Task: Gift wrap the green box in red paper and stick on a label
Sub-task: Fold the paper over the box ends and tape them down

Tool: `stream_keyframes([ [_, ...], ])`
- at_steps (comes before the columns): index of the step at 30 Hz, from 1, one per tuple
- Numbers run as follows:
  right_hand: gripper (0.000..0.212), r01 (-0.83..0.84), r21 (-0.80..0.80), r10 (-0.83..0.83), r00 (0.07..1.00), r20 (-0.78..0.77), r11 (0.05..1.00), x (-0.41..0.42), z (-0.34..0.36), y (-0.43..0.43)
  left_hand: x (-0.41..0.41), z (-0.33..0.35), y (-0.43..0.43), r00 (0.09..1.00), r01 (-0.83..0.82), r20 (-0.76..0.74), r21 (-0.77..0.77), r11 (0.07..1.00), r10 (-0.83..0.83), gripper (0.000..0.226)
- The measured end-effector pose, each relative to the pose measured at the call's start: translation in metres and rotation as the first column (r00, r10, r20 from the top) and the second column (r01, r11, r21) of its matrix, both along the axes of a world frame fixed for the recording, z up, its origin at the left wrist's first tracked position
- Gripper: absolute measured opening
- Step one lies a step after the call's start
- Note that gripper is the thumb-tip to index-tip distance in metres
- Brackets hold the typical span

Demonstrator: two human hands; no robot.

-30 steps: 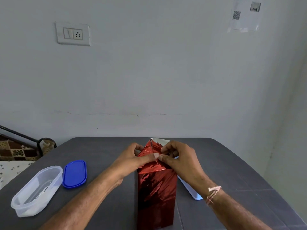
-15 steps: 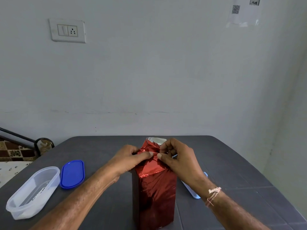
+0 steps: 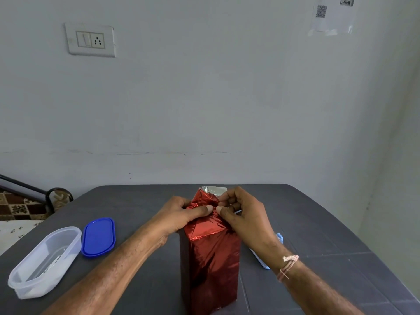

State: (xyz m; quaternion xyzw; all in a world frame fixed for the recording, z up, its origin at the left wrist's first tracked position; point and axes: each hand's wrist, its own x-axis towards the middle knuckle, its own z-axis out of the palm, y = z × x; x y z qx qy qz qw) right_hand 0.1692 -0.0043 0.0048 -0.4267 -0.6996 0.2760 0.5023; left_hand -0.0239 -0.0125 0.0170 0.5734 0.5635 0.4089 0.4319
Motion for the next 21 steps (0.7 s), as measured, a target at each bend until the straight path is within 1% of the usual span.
stream_keyframes([
  [2,0.015,-0.027,-0.044,0.025,0.998,-0.052,0.999,0.002,0.000,0.001,0.001,-0.003,0.000,0.999,-0.006,0.044,-0.002,1.000,0.006,0.035],
  [3,0.015,-0.064,-0.074,0.056,0.993,-0.103,0.995,0.005,0.000,0.001,0.000,-0.005,0.000,0.998,-0.009,0.064,-0.004,1.000,0.009,0.035],
  [5,0.016,-0.152,-0.148,0.110,0.959,-0.262,0.977,0.013,0.001,-0.001,0.001,-0.007,-0.001,0.995,-0.013,0.097,-0.014,1.000,0.014,0.036],
  [7,0.017,-0.181,-0.209,0.086,0.914,-0.396,0.961,0.025,0.000,-0.001,0.001,-0.008,-0.001,0.994,-0.018,0.104,-0.019,1.000,0.020,0.035],
  [8,0.017,-0.155,-0.233,0.045,0.907,-0.420,0.960,0.033,-0.001,0.000,0.001,-0.009,-0.001,0.994,-0.024,0.108,-0.021,0.999,0.026,0.035],
  [9,0.015,-0.097,-0.253,-0.016,0.912,-0.410,0.963,0.041,-0.005,0.004,0.001,-0.009,0.000,0.993,-0.027,0.111,-0.022,0.999,0.029,0.035],
  [10,0.011,-0.004,-0.266,-0.098,0.925,-0.367,0.964,0.052,-0.009,0.008,0.001,-0.009,0.000,0.993,-0.026,0.114,-0.023,0.999,0.029,0.036],
  [12,0.005,0.246,-0.268,-0.302,0.934,-0.190,0.931,0.076,-0.021,0.023,0.001,-0.010,0.001,0.992,-0.022,0.120,-0.024,0.999,0.025,0.035],
  [13,0.007,0.356,-0.272,-0.389,0.918,-0.075,0.894,0.090,-0.030,0.031,0.002,-0.010,0.001,0.992,-0.019,0.123,-0.025,1.000,0.022,0.034],
  [14,0.017,0.431,-0.288,-0.440,0.897,0.036,0.855,0.101,-0.039,0.040,0.001,-0.010,0.000,0.992,-0.021,0.128,-0.024,0.999,0.024,0.033],
  [15,0.030,0.472,-0.323,-0.457,0.881,0.125,0.821,0.112,-0.048,0.046,0.001,-0.011,0.000,0.991,-0.022,0.133,-0.024,0.999,0.025,0.031],
  [16,0.040,0.485,-0.365,-0.444,0.875,0.194,0.795,0.120,-0.056,0.052,0.002,-0.010,-0.001,0.990,-0.026,0.140,-0.029,0.999,0.029,0.030],
  [18,0.049,0.455,-0.462,-0.383,0.891,0.246,0.761,0.126,-0.066,0.056,0.002,-0.011,0.000,0.989,-0.024,0.147,-0.037,0.999,0.030,0.032],
  [21,0.047,0.367,-0.570,-0.315,0.929,0.192,0.735,0.130,-0.076,0.064,0.002,-0.011,0.001,0.988,-0.022,0.152,-0.045,0.999,0.029,0.032],
])
